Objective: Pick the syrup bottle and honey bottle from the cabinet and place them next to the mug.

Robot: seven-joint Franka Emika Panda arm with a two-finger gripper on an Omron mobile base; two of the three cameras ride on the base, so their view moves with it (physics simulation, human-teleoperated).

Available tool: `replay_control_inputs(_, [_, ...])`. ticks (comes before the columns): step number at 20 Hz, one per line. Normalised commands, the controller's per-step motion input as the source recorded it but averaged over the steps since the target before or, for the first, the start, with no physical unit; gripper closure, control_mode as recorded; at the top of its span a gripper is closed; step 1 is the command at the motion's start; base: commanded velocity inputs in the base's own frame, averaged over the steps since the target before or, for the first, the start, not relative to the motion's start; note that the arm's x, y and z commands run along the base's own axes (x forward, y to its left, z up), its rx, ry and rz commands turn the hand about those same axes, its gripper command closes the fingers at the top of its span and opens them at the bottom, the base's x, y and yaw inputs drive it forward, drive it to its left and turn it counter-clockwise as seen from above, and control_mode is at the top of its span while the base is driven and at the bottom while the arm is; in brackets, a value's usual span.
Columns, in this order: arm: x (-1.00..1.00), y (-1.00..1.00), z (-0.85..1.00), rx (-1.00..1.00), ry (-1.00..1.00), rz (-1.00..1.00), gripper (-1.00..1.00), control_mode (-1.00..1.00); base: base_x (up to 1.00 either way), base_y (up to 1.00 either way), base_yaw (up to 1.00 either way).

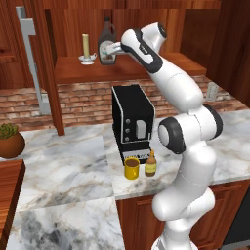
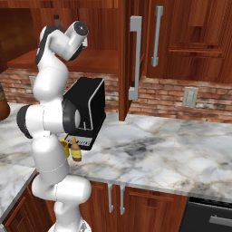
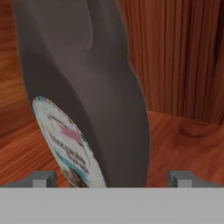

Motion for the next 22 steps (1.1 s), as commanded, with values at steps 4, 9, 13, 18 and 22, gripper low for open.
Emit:
replay_control_inputs(4, [0.12, 0.05, 0.00, 0.00, 0.00, 0.00, -1.00, -1.00, 0.00, 0.00, 0.00])
replay_control_inputs(9, [0.09, 0.05, 0.00, 0.00, 0.00, 0.00, -1.00, -1.00, 0.00, 0.00, 0.00])
replay_control_inputs(13, [0.01, 0.08, 0.00, 0.00, 0.00, 0.00, -1.00, -1.00, 0.00, 0.00, 0.00])
replay_control_inputs(18, [0.00, 0.02, 0.00, 0.00, 0.00, 0.01, -1.00, -1.00, 0.00, 0.00, 0.00])
replay_control_inputs(22, [0.00, 0.01, 0.00, 0.00, 0.00, 0.00, -1.00, -1.00, 0.00, 0.00, 0.00])
